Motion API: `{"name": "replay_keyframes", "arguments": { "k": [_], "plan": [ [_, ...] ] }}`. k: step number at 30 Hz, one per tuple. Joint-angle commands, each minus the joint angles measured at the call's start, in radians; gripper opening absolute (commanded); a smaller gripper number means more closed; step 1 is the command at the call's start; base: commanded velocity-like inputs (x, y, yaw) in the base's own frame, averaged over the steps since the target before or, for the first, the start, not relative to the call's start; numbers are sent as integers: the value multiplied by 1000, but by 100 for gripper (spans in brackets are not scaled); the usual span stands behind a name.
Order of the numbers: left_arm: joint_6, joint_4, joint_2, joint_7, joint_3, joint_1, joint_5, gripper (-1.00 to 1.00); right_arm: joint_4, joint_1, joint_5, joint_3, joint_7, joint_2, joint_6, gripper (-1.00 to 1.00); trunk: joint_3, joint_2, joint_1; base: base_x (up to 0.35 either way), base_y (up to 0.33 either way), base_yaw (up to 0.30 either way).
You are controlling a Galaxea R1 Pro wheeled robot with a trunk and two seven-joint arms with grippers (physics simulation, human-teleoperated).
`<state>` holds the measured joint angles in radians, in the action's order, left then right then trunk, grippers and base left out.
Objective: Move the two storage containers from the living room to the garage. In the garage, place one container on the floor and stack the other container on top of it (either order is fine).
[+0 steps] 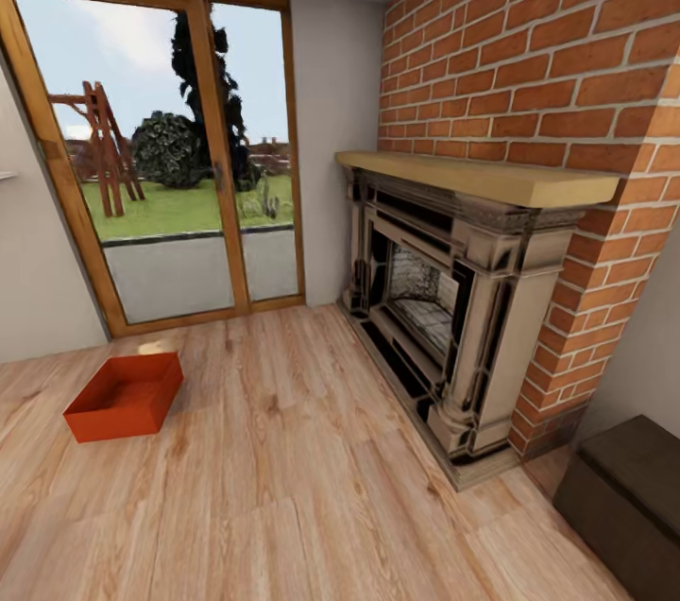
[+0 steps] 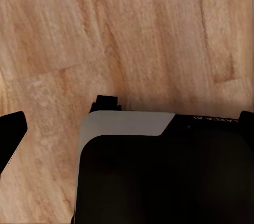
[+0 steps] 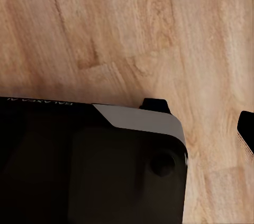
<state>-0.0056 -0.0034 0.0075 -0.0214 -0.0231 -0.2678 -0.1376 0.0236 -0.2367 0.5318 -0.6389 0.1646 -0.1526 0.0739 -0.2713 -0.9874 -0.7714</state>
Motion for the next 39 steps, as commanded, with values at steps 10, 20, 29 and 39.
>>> {"name": "replay_keyframes", "arguments": {
  "k": [10,20,29,39],
  "plan": [
    [-1,0,0,-2,-3,-1,-10,100,2,-1,10,-7,1,-2,4,100,-1,-1,-1,322,0,5],
    [-1,0,0,-3,-3,-1,-10,100,2,-1,10,-8,1,-1,6,100,-1,-1,-1,322,0,232],
    [-1,0,0,-2,-3,-1,-10,100,2,-1,10,-8,1,-1,6,100,-1,-1,-1,322,0,268],
    [-1,0,0,-2,-3,-1,-10,100,2,-1,10,-8,1,-1,5,100,-1,-1,-1,322,0,269]
  ]
}}
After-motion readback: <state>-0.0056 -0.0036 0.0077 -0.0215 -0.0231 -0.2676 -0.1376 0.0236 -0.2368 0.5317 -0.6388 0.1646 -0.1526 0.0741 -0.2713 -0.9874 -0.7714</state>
